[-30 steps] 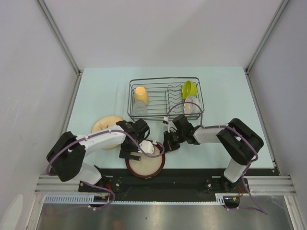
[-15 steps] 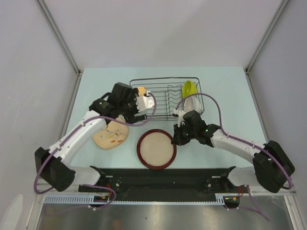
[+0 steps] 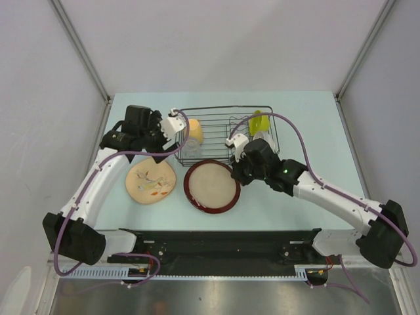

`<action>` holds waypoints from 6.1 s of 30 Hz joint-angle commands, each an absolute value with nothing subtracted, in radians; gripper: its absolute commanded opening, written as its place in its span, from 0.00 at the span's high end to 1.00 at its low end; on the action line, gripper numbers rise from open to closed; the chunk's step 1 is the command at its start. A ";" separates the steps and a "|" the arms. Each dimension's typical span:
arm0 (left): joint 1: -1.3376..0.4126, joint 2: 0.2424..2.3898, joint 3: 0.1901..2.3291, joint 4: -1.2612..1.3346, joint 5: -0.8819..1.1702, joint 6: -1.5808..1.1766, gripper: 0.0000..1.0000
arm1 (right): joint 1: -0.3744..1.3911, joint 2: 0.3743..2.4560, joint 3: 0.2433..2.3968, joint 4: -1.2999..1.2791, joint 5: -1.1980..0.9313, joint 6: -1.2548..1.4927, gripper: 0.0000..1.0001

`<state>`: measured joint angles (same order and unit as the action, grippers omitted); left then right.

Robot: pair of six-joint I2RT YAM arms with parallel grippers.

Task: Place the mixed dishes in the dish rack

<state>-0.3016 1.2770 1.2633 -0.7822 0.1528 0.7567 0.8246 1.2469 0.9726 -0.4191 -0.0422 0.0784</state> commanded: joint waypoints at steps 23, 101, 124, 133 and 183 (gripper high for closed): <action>-0.126 1.238 1.216 -0.756 0.305 0.706 0.00 | 0.778 1.351 1.374 0.120 0.434 -0.638 1.00; -0.037 1.393 1.189 -0.710 0.291 0.693 0.00 | 0.494 1.672 1.401 0.428 0.150 -1.008 1.00; -0.037 1.350 1.220 -0.747 0.287 0.649 0.00 | 0.446 1.480 1.128 0.394 0.078 -0.887 1.00; -0.038 1.362 1.219 -0.753 0.301 0.626 0.00 | 0.465 1.447 1.095 0.379 0.009 -1.012 1.00; -0.199 1.516 1.338 -0.733 0.351 0.468 0.00 | 0.419 1.618 1.098 0.347 -0.199 -0.948 1.00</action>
<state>-0.2089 1.5593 1.3380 -0.7444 0.3538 0.4541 0.4095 1.6054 1.0836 0.2886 -0.1829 -1.0363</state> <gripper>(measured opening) 0.996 0.049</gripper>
